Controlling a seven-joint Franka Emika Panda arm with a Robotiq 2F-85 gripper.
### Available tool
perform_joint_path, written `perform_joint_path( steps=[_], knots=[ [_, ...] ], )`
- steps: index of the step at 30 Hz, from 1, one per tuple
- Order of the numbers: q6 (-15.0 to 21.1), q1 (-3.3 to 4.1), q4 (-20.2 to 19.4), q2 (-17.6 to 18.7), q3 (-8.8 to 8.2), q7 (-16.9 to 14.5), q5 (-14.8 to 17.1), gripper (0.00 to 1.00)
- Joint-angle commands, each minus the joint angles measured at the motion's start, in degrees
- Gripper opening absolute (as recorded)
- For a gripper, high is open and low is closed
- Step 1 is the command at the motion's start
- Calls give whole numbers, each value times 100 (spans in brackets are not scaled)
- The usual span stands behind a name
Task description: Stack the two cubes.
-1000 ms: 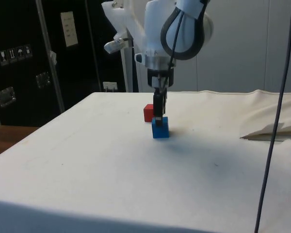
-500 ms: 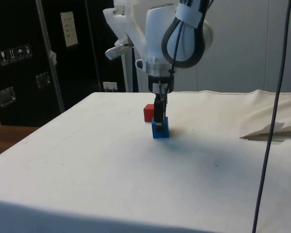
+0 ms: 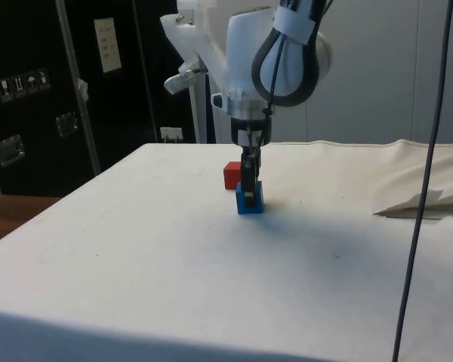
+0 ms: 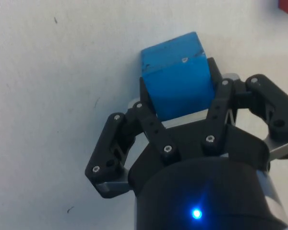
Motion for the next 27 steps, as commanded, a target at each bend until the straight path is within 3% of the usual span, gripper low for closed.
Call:
perform_joint_path(
  steps=[1, 16, 27],
  knots=[
    [40, -11, 11, 29, 23, -17, 17, 1],
    [-34, 0, 17, -143, -6, 0, 0, 2],
    [-447, 11, 97, -539, -46, 29, -46, 2]
  ],
)
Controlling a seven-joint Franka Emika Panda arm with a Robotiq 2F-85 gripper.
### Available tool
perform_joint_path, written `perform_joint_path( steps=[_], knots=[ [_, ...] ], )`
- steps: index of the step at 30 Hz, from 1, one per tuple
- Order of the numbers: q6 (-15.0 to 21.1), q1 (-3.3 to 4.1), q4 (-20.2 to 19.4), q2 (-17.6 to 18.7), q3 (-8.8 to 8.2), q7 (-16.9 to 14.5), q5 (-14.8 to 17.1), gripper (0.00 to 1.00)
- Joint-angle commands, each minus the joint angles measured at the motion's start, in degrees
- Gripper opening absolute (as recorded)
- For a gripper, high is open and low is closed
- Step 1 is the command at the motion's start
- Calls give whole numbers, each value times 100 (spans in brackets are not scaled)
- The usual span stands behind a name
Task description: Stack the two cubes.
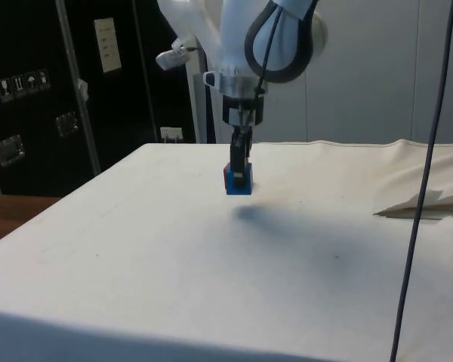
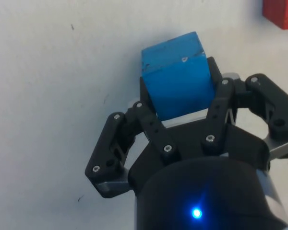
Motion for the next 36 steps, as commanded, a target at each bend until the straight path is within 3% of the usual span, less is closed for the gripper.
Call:
perform_joint_path(
  steps=[1, 16, 17, 23, 36],
  knots=[
    [-97, 11, 23, -46, -29, 29, -40, 2],
    [-573, 0, 246, -401, -63, 29, -34, 2],
    [-487, 0, 223, -361, -40, 11, 0, 2],
    [-814, -6, 361, -567, -109, 11, -29, 2],
    [-1117, -23, 550, -733, -235, -143, 109, 2]
  ],
)
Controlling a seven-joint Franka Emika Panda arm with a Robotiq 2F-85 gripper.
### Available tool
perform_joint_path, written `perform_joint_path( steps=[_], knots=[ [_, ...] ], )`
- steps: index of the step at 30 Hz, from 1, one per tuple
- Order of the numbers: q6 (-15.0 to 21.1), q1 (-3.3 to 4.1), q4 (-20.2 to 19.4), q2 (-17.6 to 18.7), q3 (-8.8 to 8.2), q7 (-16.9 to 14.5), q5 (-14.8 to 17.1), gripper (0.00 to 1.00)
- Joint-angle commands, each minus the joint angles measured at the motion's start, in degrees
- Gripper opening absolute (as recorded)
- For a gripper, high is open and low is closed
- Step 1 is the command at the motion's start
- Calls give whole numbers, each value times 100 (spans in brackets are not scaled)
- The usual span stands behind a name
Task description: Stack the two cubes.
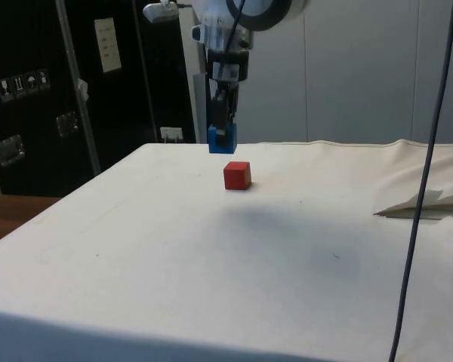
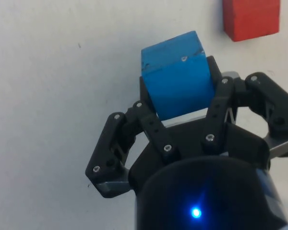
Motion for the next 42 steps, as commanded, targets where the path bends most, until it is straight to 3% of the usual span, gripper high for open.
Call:
perform_joint_path(
  steps=[1, 5, 6, 7, 14, 15, 17, 21, 22, 24, 42],
  knots=[
    [-92, -17, 17, -52, 6, -103, 115, 2],
    [-183, -23, 103, -63, -74, -172, 160, 2],
    [-126, -6, 103, -34, -103, -57, 23, 2],
    [-195, -29, 115, -63, -92, -183, 172, 2],
    [-218, -40, 201, 6, -241, -453, 413, 2],
    [-172, -17, 178, 6, -269, -327, 264, 2],
    [-218, -46, 229, 46, -304, -579, 533, 2],
    [-223, -46, 275, 97, -378, -710, 653, 2],
    [-172, -23, 246, 92, -407, -613, 539, 2],
    [-223, -46, 309, 143, -424, -768, 716, 2],
    [-201, -46, 464, 407, -642, -602, 676, 2]
  ],
)
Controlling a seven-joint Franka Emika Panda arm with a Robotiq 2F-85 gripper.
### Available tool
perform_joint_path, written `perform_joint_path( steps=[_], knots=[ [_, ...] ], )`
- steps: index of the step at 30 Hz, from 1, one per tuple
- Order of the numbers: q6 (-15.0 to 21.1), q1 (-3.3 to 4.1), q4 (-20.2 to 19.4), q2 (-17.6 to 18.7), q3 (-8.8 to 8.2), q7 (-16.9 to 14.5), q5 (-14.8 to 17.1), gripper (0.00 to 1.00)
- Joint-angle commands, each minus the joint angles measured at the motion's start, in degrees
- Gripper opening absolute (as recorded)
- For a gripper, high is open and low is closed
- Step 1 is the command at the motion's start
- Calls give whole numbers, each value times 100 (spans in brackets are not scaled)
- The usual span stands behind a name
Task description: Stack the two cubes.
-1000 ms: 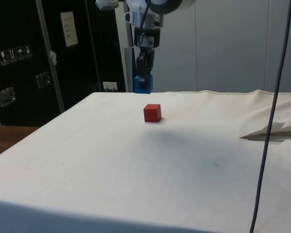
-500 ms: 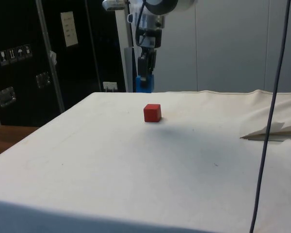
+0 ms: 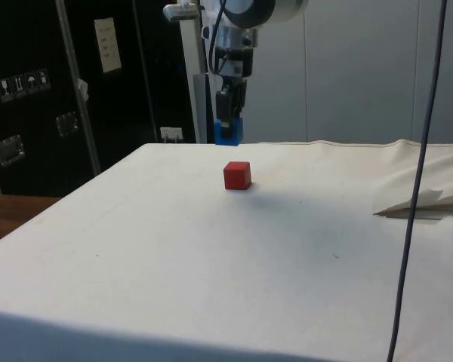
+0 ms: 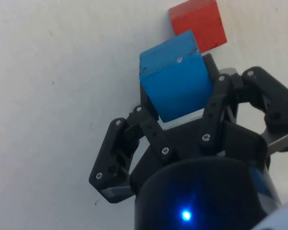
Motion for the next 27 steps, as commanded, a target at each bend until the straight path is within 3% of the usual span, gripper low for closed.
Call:
perform_joint_path(
  steps=[1, 15, 27],
  knots=[
    [-23, -6, 34, 46, -17, 29, 11, 2],
    [23, 0, 92, 246, -57, 246, 6, 2],
    [120, -6, 97, 430, 17, 309, 126, 2]
  ],
)
